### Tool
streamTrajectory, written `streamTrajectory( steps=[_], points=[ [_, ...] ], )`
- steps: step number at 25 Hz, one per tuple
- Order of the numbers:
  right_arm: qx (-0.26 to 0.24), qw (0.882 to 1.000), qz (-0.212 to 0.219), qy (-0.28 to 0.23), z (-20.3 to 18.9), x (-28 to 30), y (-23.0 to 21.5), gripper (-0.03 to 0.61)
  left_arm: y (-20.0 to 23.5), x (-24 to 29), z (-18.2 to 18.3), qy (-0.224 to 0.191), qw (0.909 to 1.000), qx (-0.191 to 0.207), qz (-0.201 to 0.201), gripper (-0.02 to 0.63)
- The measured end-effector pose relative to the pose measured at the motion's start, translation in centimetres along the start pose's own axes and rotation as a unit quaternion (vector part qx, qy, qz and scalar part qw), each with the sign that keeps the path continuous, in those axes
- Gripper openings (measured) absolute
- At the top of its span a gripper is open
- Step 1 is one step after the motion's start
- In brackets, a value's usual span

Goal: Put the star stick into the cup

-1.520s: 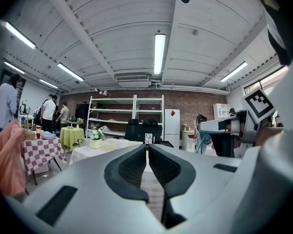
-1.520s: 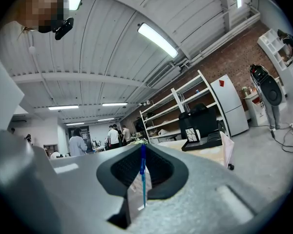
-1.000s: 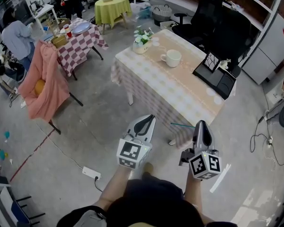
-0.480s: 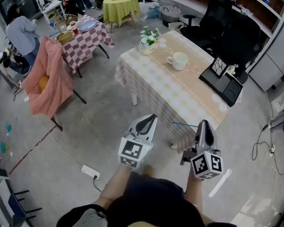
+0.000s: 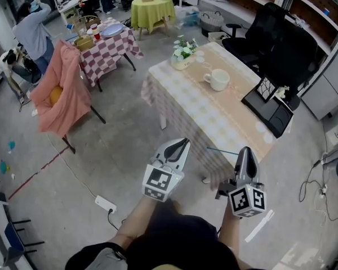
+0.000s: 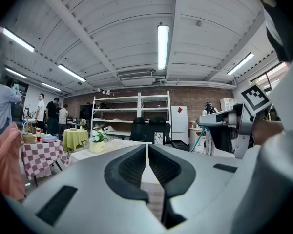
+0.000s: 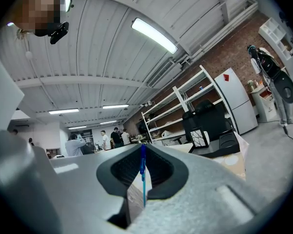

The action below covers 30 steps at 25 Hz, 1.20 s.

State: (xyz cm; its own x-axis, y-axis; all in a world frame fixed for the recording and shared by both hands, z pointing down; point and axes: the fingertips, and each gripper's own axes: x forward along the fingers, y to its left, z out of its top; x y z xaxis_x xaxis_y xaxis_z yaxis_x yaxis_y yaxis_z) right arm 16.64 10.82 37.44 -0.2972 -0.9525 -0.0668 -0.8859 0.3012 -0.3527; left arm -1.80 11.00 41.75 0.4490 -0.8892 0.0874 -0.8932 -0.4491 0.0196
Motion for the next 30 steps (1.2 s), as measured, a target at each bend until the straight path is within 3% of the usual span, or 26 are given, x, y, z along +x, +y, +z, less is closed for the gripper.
streamTrajectory(
  steps=[14,30],
  points=[
    [0.021,1.0,0.004,-0.005,0.7,-0.8,-0.3,0.017,-0.6,-0.2,-0.7,0.013,0.9999,-0.005,0.004,0.023],
    [0.028,0.999,-0.014,-0.019,0.9,1.9,-2.1,0.017,0.3,3.8,-1.0,0.018,0.9997,0.0,-0.019,0.023]
  ],
)
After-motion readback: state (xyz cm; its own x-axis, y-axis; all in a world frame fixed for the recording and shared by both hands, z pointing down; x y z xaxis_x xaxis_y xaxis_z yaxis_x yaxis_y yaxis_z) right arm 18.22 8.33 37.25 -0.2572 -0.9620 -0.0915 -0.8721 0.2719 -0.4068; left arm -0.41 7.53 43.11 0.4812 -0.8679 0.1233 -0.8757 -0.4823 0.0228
